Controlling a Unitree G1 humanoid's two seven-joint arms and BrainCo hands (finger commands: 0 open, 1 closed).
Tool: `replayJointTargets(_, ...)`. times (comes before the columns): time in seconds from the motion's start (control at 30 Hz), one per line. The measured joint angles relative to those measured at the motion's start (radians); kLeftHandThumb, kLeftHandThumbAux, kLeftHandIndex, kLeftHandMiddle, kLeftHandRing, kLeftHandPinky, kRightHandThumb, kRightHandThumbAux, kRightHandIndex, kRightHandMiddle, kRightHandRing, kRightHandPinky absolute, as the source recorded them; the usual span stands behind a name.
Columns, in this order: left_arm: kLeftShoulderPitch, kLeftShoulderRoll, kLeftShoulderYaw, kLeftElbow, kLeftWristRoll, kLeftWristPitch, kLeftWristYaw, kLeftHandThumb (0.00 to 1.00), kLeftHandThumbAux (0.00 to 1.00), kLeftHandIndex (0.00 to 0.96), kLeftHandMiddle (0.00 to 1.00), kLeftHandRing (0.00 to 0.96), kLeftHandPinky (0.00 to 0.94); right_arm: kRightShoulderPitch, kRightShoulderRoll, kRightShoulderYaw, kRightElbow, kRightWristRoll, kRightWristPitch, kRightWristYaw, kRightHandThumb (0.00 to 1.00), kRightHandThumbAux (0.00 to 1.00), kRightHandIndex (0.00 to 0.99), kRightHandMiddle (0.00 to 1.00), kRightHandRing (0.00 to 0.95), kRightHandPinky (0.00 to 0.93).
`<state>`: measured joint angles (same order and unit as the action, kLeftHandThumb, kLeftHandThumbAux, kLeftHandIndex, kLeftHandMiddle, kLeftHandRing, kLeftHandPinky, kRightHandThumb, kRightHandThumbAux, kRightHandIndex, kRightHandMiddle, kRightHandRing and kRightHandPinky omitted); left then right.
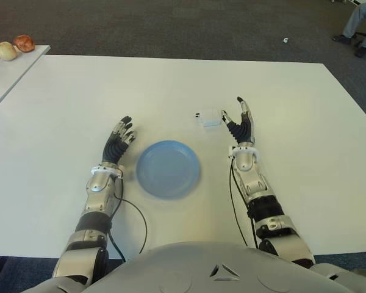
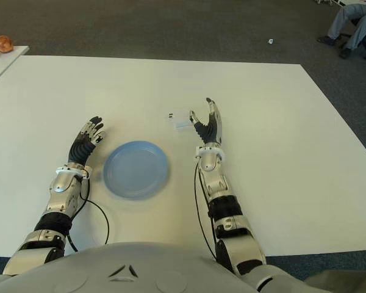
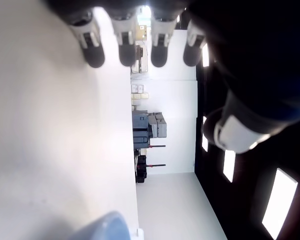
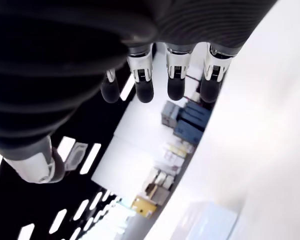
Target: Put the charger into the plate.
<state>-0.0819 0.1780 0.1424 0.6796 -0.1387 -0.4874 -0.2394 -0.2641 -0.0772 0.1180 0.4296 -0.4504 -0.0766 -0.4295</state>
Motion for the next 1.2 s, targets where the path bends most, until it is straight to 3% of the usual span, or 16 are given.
replayJointTargets(0.63, -0.007, -0.009, 0.002, 0.009, 0.0, -0.006, -0.003, 0.0, 0.618, 0.0, 0.014, 0.0, 0.002, -0.288, -0.018, 0.078, 0.319, -0.102, 0.046, -0.119, 0.276, 0.405, 0.0, 0.0, 0.0, 0.084)
replayJointTargets(1.2, -0.001, -0.015, 0.001, 0.004, -0.001, -0.018, -0.005, 0.0, 0.612, 0.0, 0.016, 0.0, 0.0, -0.431, 0.003, 0.208, 0.533, -0.187, 0.115, -0.215, 0.299, 0.277, 0.0, 0.0, 0.0, 0.0)
